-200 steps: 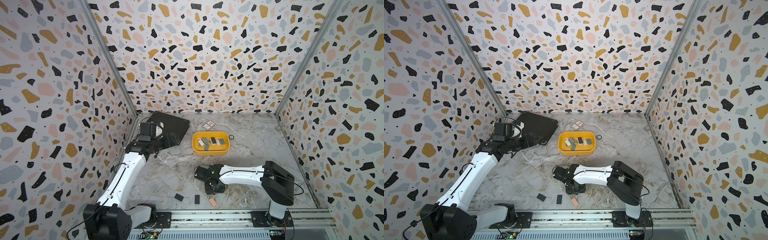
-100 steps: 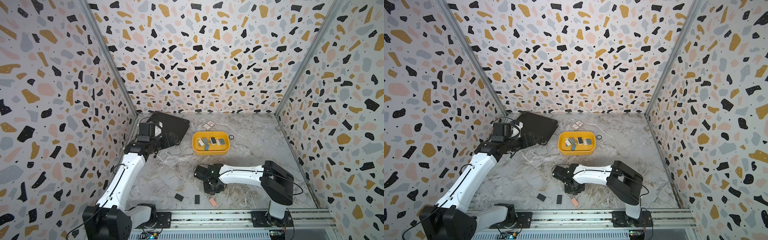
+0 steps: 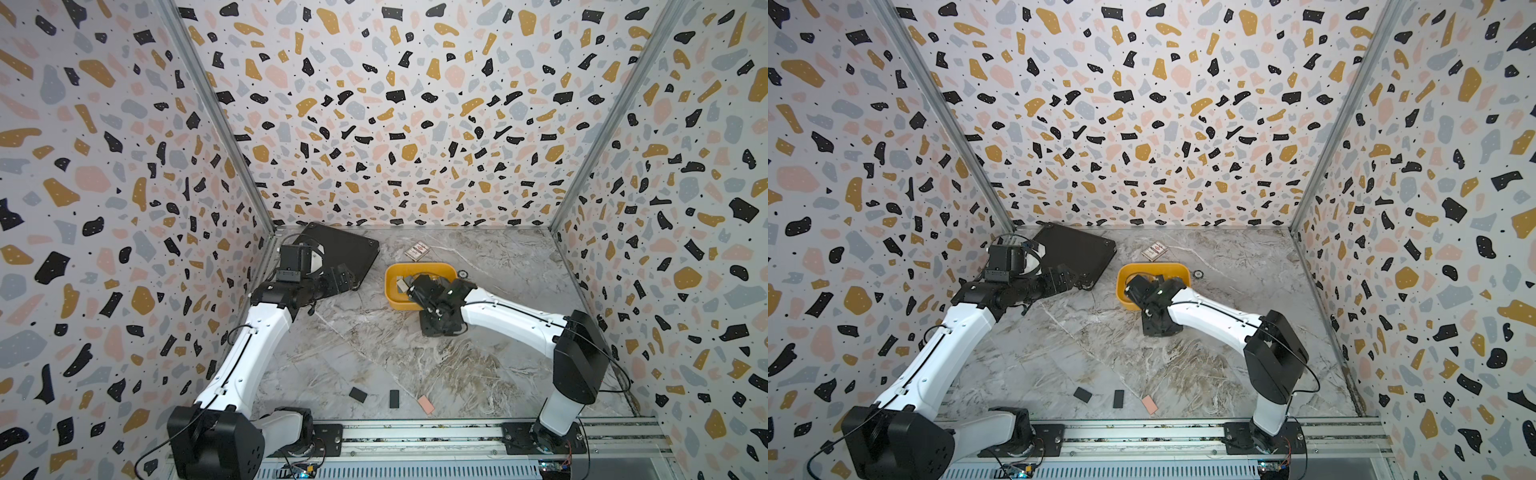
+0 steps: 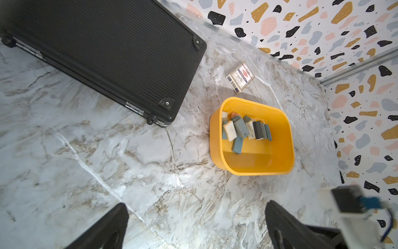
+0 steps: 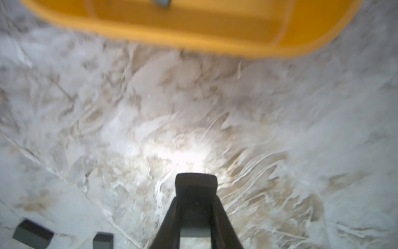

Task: Put the eraser in the storage box
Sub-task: Pick up the eraser from the center of the board, then place the eraser in the storage box.

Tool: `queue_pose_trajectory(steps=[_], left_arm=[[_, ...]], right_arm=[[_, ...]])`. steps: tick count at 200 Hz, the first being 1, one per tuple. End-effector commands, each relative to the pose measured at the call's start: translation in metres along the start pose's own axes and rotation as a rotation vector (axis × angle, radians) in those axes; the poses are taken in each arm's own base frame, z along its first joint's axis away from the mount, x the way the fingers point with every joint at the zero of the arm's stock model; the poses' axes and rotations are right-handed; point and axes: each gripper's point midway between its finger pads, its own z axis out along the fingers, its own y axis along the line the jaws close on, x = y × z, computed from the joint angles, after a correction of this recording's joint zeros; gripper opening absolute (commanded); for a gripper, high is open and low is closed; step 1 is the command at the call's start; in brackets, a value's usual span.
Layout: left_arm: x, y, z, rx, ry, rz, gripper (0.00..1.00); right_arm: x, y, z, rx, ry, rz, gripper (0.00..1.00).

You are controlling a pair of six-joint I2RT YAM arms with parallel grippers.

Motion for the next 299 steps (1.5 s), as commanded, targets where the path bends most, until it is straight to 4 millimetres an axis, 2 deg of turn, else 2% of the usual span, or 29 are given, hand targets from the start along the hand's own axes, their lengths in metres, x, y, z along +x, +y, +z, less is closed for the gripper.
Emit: queue_pose_trajectory(steps=[1,18,43,106,143,179,253,299], left_arm=[[-0.022,-0.002,-0.005,-0.023,-0.049,0.030,0.99],[-0.032,-0.004,-0.003,-0.022,-0.058,0.051,0.99],[-0.048,-0.002,0.004,-0.059,-0.066,0.073,0.99],[-0.070,0.004,0.034,-0.082,-0.043,0.078,0.99],[-0.073,0.009,0.049,-0.080,-0.014,0.065,0.99],[-0.074,0.015,0.059,-0.078,0.001,0.049,0.99],[-0.075,0.020,0.062,-0.077,0.010,0.031,0.99],[-0.076,0.020,0.060,-0.070,0.006,0.026,0.99]], right_arm=[[-0.033,-0.026,-0.016,0.035,-0.011,-0.097,0.16],[-0.061,-0.034,-0.013,0.011,-0.009,-0.086,0.17],[-0.089,-0.041,0.001,-0.020,0.002,-0.060,0.17],[-0.125,-0.051,0.044,-0.041,0.052,-0.032,0.18],[-0.138,-0.054,0.066,-0.051,0.071,-0.019,0.18],[-0.150,-0.055,0.079,-0.055,0.079,-0.013,0.19],[-0.154,-0.050,0.100,-0.068,0.103,-0.011,0.20],[-0.157,-0.046,0.104,-0.082,0.104,-0.012,0.20]])
